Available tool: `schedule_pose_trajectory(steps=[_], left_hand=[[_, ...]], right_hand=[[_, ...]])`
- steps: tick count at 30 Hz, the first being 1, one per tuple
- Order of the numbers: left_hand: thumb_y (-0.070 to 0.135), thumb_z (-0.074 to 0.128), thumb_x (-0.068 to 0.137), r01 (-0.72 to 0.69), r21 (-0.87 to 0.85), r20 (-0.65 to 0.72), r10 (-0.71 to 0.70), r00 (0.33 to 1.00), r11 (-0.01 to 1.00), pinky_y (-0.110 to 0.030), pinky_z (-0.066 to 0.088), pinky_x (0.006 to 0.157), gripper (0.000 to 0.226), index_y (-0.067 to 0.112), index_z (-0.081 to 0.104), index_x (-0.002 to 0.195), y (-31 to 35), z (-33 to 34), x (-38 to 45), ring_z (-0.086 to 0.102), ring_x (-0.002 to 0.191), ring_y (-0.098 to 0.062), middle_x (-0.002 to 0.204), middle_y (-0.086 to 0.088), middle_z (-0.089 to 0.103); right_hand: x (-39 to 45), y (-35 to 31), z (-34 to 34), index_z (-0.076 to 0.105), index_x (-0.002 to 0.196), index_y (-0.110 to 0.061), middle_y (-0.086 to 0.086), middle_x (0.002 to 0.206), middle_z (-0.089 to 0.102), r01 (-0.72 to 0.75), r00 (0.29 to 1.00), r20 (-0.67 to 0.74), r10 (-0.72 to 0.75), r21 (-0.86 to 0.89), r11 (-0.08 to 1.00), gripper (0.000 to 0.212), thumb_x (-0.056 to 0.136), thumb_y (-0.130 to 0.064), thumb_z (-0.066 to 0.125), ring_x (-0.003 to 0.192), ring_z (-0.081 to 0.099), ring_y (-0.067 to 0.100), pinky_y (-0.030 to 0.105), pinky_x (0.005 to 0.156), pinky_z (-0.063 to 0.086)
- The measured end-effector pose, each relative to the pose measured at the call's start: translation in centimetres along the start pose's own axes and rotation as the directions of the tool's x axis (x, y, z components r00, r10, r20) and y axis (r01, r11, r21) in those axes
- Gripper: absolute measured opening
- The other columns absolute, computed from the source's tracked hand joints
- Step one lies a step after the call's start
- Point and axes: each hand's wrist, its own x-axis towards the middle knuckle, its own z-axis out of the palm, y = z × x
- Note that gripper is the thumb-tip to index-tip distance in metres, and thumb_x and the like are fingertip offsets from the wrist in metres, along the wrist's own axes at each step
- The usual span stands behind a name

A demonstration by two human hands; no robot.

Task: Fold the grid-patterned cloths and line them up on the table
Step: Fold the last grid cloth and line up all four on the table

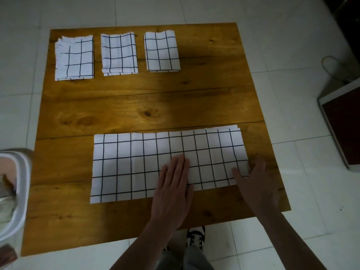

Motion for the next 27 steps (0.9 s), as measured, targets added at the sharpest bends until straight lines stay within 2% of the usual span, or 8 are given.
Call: schedule_pose_trajectory(steps=[6, 8, 10, 13, 16, 19, 23, 27], left_hand=[[0.045, 0.026, 0.111, 0.003, -0.006, 0.001, -0.003, 1.000, 1.000, -0.049, 0.020, 0.129, 0.068, 0.013, 0.003, 0.166, 0.0, -0.1, 0.0, -0.004, 0.161, -0.023, 0.175, -0.008, -0.002], [0.044, 0.027, 0.111, 0.006, -0.015, 0.000, -0.006, 1.000, 1.000, -0.049, 0.019, 0.129, 0.068, 0.014, 0.004, 0.166, 0.0, -0.1, 0.0, -0.004, 0.161, -0.022, 0.175, -0.008, -0.001], [0.045, 0.028, 0.111, 0.013, -0.020, -0.004, -0.013, 1.000, 1.000, -0.048, 0.016, 0.129, 0.068, 0.014, 0.004, 0.166, 0.1, -0.1, -0.1, -0.005, 0.161, -0.022, 0.175, -0.007, -0.002], [0.045, 0.028, 0.111, 0.010, -0.030, -0.029, -0.011, 1.000, 0.999, -0.045, 0.012, 0.127, 0.067, 0.014, 0.005, 0.166, 0.3, -0.2, -0.1, -0.004, 0.161, -0.023, 0.175, -0.007, -0.001], [0.046, 0.029, 0.111, 0.021, -0.074, -0.062, -0.026, 0.998, 0.997, -0.044, 0.011, 0.127, 0.067, 0.013, 0.008, 0.166, 0.3, -0.5, -0.2, -0.003, 0.161, -0.022, 0.175, -0.006, 0.002], [0.044, 0.034, 0.111, 0.044, -0.103, -0.115, -0.056, 0.992, 0.994, -0.044, 0.012, 0.128, 0.067, 0.012, 0.012, 0.166, -0.6, -1.1, -1.0, 0.001, 0.161, -0.022, 0.174, -0.007, 0.006], [0.043, 0.033, 0.110, 0.139, -0.103, -0.168, -0.155, 0.974, 0.985, -0.048, 0.019, 0.128, 0.065, 0.012, 0.020, 0.165, -3.4, -2.1, -3.3, 0.010, 0.161, -0.023, 0.173, -0.008, 0.017], [0.043, 0.038, 0.106, 0.247, -0.076, -0.214, -0.258, 0.942, 0.966, -0.047, 0.033, 0.120, 0.062, 0.009, 0.037, 0.158, -7.2, -2.5, -6.1, 0.034, 0.150, -0.029, 0.162, -0.014, 0.037]], right_hand=[[-0.3, -0.5, 0.3, 0.049, 0.127, -0.010, 0.006, 0.114, 0.049, 0.009, 1.000, -0.013, -0.007, 0.244, 0.970, 0.049, 0.091, -0.026, 0.077, 0.097, 0.052, 0.024, 0.034, 0.076, 0.042], [-0.6, -0.7, 0.2, 0.048, 0.132, -0.013, -0.001, 0.108, 0.055, 0.003, 1.000, -0.026, 0.007, 0.379, 0.925, 0.052, 0.090, -0.018, 0.078, 0.091, 0.059, 0.018, 0.022, 0.068, 0.043], [-1.0, -1.0, 0.0, 0.048, 0.135, -0.017, -0.014, 0.098, 0.055, -0.024, 0.999, -0.026, 0.043, 0.520, 0.854, 0.056, 0.089, -0.012, 0.079, 0.082, 0.056, 0.002, 0.014, 0.062, 0.041], [-1.7, -1.6, 0.0, 0.055, 0.132, -0.018, -0.019, 0.096, 0.057, -0.014, 0.997, -0.044, 0.057, 0.661, 0.751, 0.050, 0.089, -0.013, 0.079, 0.083, 0.056, -0.004, 0.014, 0.063, 0.043], [-2.8, -2.7, 0.1, 0.065, 0.106, -0.026, -0.021, 0.090, 0.064, 0.044, 0.998, -0.064, 0.001, 0.692, 0.720, 0.020, 0.092, -0.018, 0.075, 0.079, 0.065, -0.004, 0.013, 0.063, 0.046], [-3.9, -4.0, 0.3, 0.066, 0.086, -0.030, -0.016, 0.069, 0.068, 0.151, 0.989, -0.112, -0.101, 0.687, 0.711, 0.015, 0.095, -0.019, 0.071, 0.068, 0.067, -0.007, 0.011, 0.056, 0.049], [-5.4, -6.0, 1.2, 0.066, 0.090, -0.021, -0.011, 0.063, 0.064, 0.230, 0.973, -0.156, -0.169, 0.682, 0.694, 0.014, 0.102, -0.028, 0.062, 0.055, 0.058, 0.003, 0.014, 0.048, 0.043], [-7.5, -9.0, 2.0, 0.061, 0.101, -0.015, 0.004, 0.076, 0.062, 0.389, 0.920, -0.225, -0.321, 0.637, 0.665, 0.018, 0.104, -0.031, 0.053, 0.061, 0.059, 0.015, 0.020, 0.048, 0.046]])
